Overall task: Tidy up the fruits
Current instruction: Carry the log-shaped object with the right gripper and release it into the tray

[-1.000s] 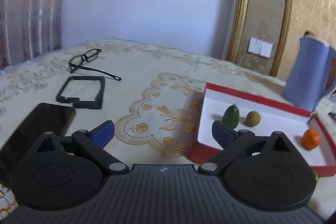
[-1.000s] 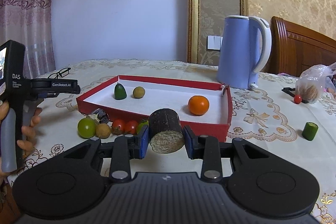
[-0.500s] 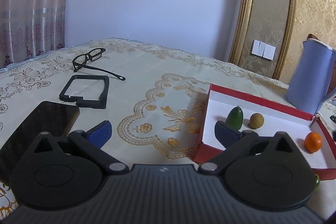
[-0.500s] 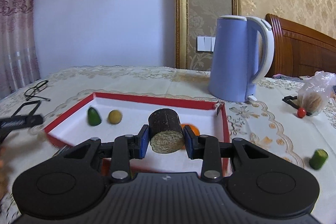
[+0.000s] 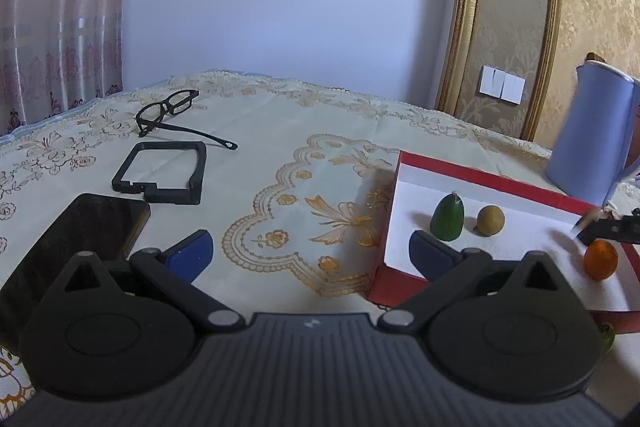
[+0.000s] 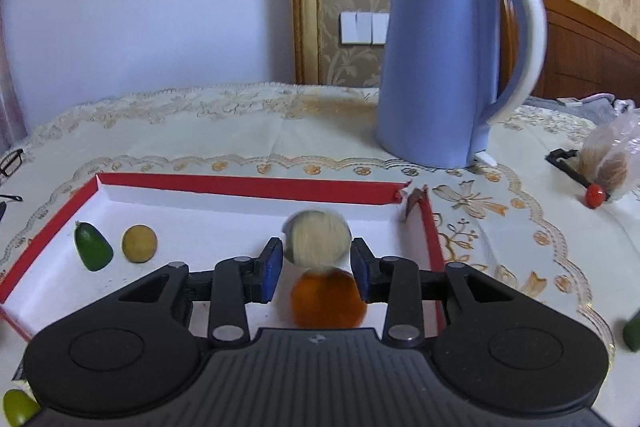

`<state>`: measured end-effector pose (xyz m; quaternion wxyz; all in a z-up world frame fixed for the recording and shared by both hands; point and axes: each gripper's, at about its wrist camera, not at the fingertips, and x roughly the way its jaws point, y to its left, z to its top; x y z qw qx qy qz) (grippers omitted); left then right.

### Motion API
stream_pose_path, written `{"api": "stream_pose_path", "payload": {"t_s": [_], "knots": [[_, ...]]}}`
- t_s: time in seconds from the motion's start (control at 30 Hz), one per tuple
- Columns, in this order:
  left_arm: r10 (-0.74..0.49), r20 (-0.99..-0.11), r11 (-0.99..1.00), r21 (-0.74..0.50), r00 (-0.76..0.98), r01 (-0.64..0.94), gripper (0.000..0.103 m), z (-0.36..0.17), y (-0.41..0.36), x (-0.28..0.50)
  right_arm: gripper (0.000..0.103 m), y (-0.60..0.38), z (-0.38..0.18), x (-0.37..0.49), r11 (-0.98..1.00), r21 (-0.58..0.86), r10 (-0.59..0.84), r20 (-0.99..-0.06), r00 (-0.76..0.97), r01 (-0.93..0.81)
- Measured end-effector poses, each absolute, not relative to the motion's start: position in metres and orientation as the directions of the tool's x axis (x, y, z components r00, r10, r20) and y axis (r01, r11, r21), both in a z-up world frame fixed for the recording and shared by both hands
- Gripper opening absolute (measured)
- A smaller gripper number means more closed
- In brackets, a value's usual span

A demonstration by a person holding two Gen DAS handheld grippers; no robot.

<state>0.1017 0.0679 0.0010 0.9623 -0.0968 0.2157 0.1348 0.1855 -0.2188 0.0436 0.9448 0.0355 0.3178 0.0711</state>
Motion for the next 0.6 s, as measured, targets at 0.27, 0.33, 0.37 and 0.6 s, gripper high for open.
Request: {"api": "stream_pose_path", "payload": {"t_s": [0.27,0.33,0.37,0.6], "knots": [[0.219,-0.457,0.942,-0.133,0.862,-0.309,0.103,0.000,0.069,0.102,0.052,-0.232,0.058,0.078,0.970,0.154,0.240,-0.469,0.850,-0.189],[0.225,-0.461,0.941,-0.124,0.858,-0.314,0.103,0.000,0.068,0.103,0.052,-0.228,0.052,0.065,0.962,0.150,0.274,-0.492,0.826,-0.230],[0.228,-0.464,0.942,-0.119,0.856,-0.315,0.103,-0.001,0.067,0.103,0.052,-0.223,0.049,0.062,0.959,0.134,0.281,-0.507,0.815,-0.248],[0.224,-0.468,0.942,-0.121,0.855,-0.313,0.103,-0.001,0.069,0.103,0.051,-0.197,0.036,0.067,0.938,0.107,0.330,-0.566,0.756,-0.329]]}}
